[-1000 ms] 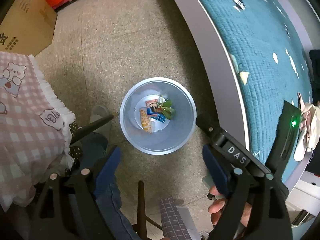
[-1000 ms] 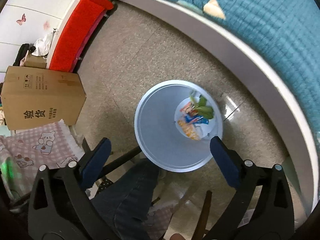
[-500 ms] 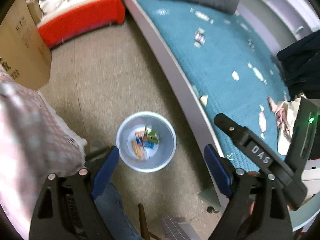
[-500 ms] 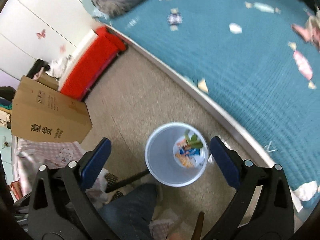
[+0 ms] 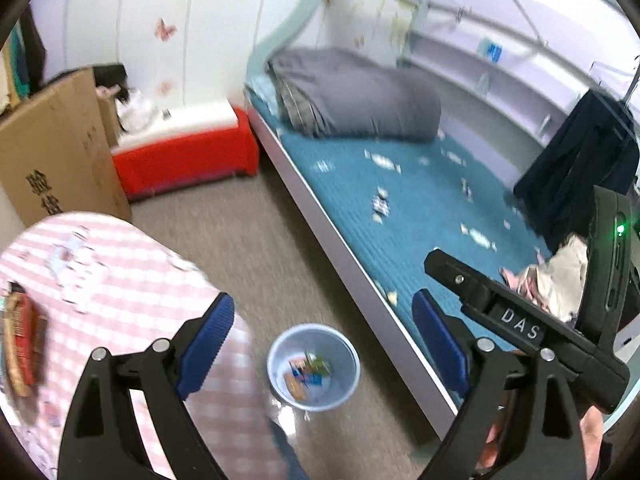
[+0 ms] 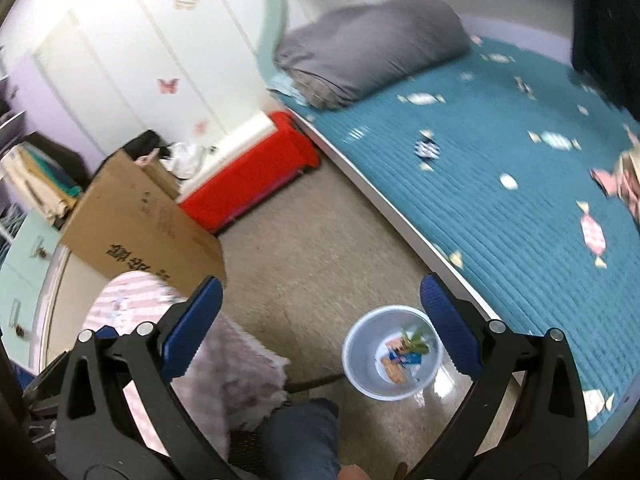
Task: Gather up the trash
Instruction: 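Move both open tools back up to the table pile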
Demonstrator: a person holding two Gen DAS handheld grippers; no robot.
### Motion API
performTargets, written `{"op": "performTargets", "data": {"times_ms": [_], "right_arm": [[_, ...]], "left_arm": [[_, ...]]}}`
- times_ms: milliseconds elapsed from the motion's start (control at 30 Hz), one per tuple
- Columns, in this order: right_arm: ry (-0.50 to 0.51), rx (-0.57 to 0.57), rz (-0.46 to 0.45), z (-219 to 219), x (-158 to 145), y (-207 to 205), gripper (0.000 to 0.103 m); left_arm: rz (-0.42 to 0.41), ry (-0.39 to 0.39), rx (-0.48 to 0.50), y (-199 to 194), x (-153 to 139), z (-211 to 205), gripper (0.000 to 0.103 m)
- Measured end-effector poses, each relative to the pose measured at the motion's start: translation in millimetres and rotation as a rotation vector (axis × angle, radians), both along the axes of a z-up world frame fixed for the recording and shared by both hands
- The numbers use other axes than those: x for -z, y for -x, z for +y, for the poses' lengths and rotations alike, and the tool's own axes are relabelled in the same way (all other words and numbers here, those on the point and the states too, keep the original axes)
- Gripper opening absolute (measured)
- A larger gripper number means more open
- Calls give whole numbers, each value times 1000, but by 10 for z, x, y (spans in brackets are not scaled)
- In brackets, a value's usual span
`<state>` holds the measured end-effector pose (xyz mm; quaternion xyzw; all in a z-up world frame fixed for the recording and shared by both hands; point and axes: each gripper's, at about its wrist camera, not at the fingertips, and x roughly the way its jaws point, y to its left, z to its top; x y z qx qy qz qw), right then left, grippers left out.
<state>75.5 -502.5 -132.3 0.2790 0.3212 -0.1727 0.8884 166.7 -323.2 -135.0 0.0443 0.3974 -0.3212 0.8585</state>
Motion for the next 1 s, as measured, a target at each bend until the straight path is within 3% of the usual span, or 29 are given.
{"op": "performTargets", "data": {"times_ms": [400, 567, 767, 1000], "right_arm": [[103, -194, -105, 1038, -662, -285, 97], [125, -276, -128, 1408, -760, -427, 97], [148, -464, -131, 2094, -752, -728, 97], [175, -651, -100, 2862, -573, -1108, 97]], "left_arm": [[-245, 50, -142, 180, -576, 1129, 89], [-282, 63, -219, 206, -655, 1670, 89], [-307, 52, -328, 167, -632, 2337, 89], [-254, 23, -488, 9, -378, 3206, 89]]}}
